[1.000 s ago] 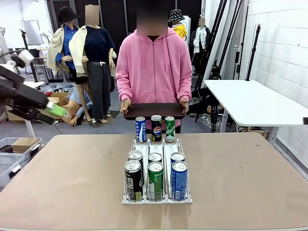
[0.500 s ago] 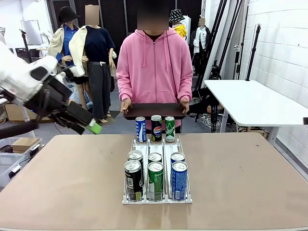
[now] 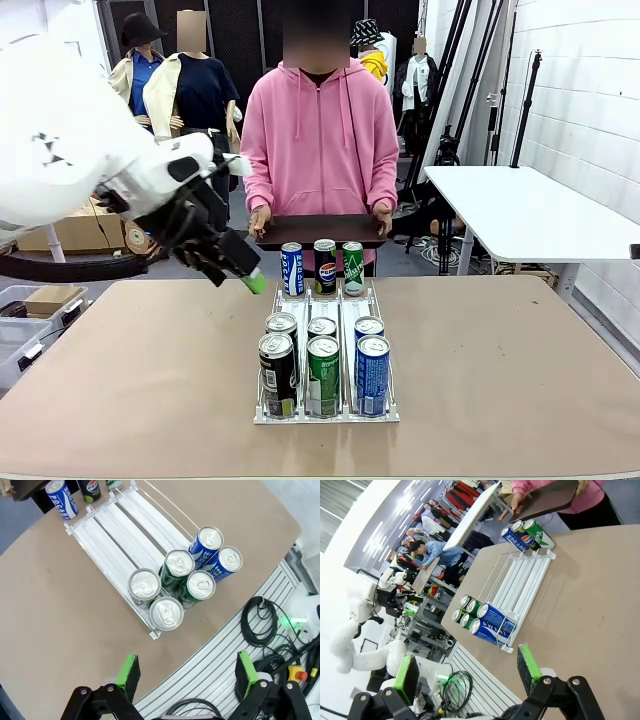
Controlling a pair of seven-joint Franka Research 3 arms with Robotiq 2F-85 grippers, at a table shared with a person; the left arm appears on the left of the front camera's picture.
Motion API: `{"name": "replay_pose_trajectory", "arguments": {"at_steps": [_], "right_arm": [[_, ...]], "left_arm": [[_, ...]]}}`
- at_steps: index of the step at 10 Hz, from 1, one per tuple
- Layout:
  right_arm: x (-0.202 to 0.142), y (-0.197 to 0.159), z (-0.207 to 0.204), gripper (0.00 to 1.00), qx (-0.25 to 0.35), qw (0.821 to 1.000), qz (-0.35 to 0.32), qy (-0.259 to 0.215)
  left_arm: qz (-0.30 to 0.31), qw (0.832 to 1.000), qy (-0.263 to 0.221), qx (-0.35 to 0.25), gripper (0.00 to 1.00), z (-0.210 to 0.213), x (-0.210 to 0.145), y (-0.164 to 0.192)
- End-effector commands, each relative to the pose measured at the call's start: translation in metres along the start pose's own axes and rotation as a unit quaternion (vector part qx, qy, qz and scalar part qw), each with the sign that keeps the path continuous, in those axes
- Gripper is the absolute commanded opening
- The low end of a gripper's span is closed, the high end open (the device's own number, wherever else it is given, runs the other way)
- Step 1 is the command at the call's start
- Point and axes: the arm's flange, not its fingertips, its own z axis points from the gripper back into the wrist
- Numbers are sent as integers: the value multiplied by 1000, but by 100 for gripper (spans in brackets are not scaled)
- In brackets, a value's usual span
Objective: Retrieve and hand over the desired beverage to the person.
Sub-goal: Pick up a can of the same type that the person held from the Automatic Can Dispenser.
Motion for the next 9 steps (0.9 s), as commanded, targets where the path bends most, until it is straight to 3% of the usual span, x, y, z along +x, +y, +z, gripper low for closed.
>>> {"name": "replay_pose_trajectory", "arguments": {"at_steps": [1, 5, 9], "right_arm": [[-1, 0, 1, 100, 6, 1000, 5, -1], [-1, 0, 1, 100, 6, 1000, 5, -1], [-1, 0, 1, 100, 6, 1000, 5, -1]], "left_arm": [[-6, 1000, 19, 22, 100, -11, 15, -17], [-36, 997, 41, 45, 100, -39, 24, -60], [-27, 997, 58, 53, 100, -70, 44, -75]]}}
